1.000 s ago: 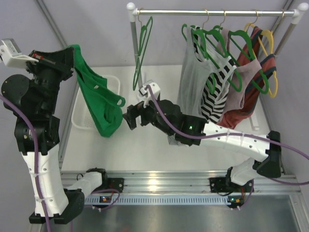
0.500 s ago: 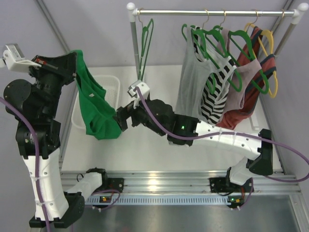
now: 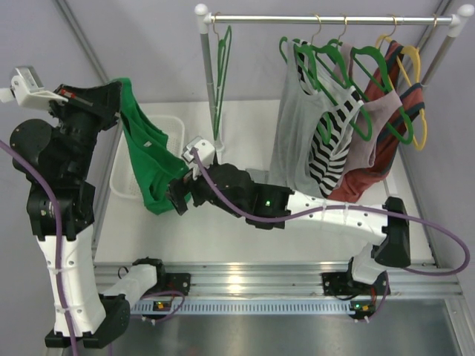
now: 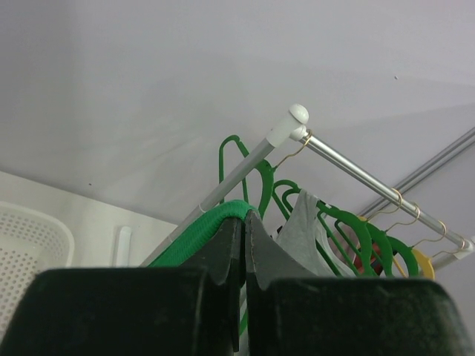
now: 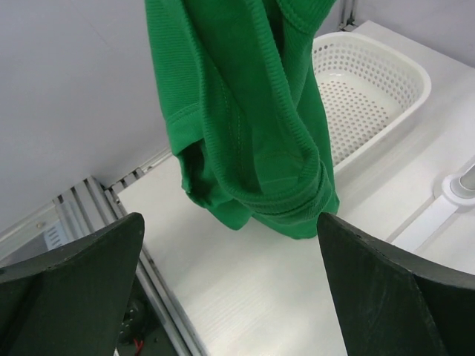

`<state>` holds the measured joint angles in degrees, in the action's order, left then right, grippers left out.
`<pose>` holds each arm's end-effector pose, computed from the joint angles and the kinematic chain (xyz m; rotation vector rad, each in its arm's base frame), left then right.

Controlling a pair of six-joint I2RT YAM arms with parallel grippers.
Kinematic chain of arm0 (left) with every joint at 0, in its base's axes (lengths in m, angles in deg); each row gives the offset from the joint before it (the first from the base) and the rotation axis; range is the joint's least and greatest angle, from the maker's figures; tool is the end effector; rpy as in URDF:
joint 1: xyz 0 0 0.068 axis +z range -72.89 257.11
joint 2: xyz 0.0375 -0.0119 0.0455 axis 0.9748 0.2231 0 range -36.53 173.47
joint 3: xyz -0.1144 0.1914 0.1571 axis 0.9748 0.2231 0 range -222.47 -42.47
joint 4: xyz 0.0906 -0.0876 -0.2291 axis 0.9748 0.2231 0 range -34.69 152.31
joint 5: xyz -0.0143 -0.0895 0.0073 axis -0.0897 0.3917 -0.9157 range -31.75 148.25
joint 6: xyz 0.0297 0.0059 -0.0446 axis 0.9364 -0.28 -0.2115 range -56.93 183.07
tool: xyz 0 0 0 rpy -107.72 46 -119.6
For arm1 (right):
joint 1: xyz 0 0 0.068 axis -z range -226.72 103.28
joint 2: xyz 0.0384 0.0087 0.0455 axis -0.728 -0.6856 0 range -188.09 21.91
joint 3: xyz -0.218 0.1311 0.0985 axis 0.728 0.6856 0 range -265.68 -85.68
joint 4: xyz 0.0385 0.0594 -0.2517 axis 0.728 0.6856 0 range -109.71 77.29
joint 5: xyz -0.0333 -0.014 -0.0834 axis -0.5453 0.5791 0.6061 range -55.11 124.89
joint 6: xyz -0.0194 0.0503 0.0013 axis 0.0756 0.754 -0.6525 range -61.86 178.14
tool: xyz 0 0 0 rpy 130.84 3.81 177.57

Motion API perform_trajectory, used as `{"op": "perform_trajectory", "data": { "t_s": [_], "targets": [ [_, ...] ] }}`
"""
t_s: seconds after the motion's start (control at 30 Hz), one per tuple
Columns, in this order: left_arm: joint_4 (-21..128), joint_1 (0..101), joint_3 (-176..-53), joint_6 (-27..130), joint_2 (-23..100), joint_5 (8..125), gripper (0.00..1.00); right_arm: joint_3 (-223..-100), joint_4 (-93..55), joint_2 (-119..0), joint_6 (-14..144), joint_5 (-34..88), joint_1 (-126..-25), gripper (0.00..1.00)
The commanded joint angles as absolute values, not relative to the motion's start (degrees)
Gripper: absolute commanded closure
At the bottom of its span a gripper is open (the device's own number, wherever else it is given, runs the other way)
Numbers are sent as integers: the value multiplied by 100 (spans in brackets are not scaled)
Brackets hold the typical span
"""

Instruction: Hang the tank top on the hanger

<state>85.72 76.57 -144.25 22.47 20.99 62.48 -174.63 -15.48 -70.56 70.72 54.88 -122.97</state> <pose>0.1182 -0.0038 0.5763 -0.4048 1.2976 -0.6561 0.1036 0.3721 0.4076 -0.6956 1.6316 0.8504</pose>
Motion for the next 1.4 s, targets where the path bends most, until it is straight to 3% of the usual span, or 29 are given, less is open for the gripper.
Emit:
{"op": "perform_trajectory", "data": {
  "t_s": [0.0, 0.37, 0.43, 0.5, 0.53, 0.7, 0.83, 1.03, 1.37],
  "targets": [
    [8079, 7667, -14478, 2264, 2033, 6352, 100, -17761, -1849, -7248, 6966, 5695, -12345, 0],
    [8097, 7667, -14337, 2273, 2025, 6405, 100, -17928, -2490, -7547, 6764, 5712, -12055, 0],
    [8097, 7676, -14319, 2299, 2016, 6396, 100, -18068, -2490, -7626, 6728, 5695, -12055, 5],
    [8106, 7667, -14284, 2299, 2025, 6370, 100, -18235, -2350, -7723, 6720, 5642, -12046, 15],
    [8106, 7676, -14276, 2308, 2016, 6361, 100, -18253, -2306, -7740, 6772, 5633, -12055, 34],
    [8176, 7667, -14275, 2378, 2025, 6291, 100, -17921, -2095, -7372, 7000, 5625, -12055, 82],
    [8325, 7667, -14302, 2405, 2060, 6194, 100, -17542, -1806, -6645, 7097, 5730, -12064, 100],
    [8501, 7667, -14214, 2370, 2086, 6054, 100, -17392, -1016, -5659, 7071, 5897, -12064, 100],
    [8089, 7667, -13985, 1808, 2209, 6651, 100, -19709, 865, -5850, 6184, 6187, -11906, 100]
  ]
}}
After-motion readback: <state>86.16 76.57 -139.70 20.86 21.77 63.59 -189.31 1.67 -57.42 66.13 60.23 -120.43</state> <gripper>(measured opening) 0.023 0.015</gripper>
